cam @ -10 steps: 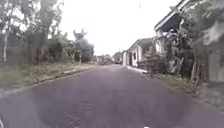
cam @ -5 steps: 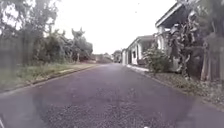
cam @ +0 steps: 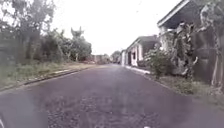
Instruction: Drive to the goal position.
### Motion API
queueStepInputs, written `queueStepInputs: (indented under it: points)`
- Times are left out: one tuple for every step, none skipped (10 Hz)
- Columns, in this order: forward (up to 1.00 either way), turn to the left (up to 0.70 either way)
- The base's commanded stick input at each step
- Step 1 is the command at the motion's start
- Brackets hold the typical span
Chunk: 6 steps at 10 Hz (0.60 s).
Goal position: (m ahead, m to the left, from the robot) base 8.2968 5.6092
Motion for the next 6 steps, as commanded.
queueStepInputs:
  points:
    - [0.85,0.00]
    - [0.85,0.00]
    - [0.85,0.00]
    - [0.85,0.00]
    - [0.85,0.00]
    - [0.85,0.00]
